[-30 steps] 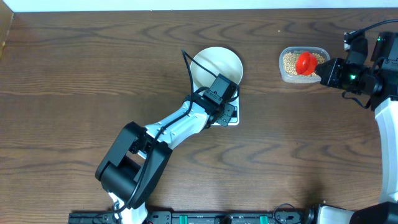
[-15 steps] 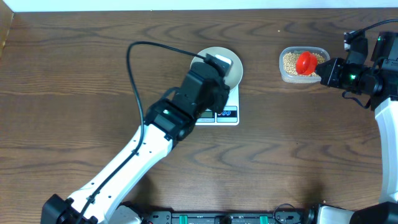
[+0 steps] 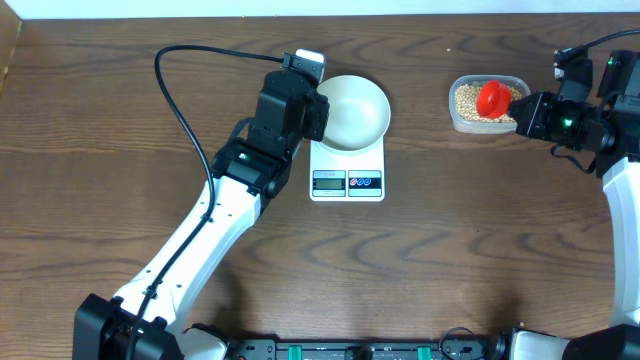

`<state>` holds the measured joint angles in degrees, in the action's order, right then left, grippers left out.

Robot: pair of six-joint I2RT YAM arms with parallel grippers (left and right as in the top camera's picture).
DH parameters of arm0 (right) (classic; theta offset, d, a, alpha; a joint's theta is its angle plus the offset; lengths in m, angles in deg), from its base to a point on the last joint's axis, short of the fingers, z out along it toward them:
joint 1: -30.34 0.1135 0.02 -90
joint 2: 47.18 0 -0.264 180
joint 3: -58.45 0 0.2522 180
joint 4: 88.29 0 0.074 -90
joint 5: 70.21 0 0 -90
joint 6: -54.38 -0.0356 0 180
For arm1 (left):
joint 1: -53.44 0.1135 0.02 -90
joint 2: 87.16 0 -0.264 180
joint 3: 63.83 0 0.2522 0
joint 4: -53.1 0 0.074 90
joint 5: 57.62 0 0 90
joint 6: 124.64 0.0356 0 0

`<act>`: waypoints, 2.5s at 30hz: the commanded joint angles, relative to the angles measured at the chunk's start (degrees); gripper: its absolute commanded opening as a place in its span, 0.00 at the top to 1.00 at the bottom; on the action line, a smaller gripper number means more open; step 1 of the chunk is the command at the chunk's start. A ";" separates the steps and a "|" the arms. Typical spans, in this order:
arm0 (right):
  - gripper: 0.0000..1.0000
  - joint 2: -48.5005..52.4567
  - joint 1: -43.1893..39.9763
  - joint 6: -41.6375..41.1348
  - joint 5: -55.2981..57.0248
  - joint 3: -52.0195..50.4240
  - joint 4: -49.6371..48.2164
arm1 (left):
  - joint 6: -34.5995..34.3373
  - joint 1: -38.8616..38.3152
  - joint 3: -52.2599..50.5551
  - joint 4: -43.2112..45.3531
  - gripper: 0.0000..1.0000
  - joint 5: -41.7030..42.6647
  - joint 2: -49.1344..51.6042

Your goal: Scoop item into bowl and weigh 50g on scale

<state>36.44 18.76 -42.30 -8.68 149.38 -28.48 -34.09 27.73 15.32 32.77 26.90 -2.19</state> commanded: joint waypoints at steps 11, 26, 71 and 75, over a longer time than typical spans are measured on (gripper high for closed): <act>0.99 -0.87 -0.44 1.20 0.09 1.16 0.37 | -1.25 -2.49 -1.18 -19.85 0.93 19.41 0.33; 0.99 -0.87 -0.44 1.64 0.09 1.09 1.57 | -0.11 -9.62 -9.25 -15.96 0.93 13.55 2.29; 0.99 -0.87 -0.44 2.08 2.01 1.05 3.45 | 2.86 -9.62 -10.62 3.23 0.93 11.02 23.71; 0.99 -0.87 -0.44 2.10 2.01 1.05 3.45 | 2.84 -9.62 -10.62 4.15 0.93 11.04 25.31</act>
<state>36.41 18.76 -41.01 -6.67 149.40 -25.08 -31.62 18.00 5.42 37.32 40.39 17.94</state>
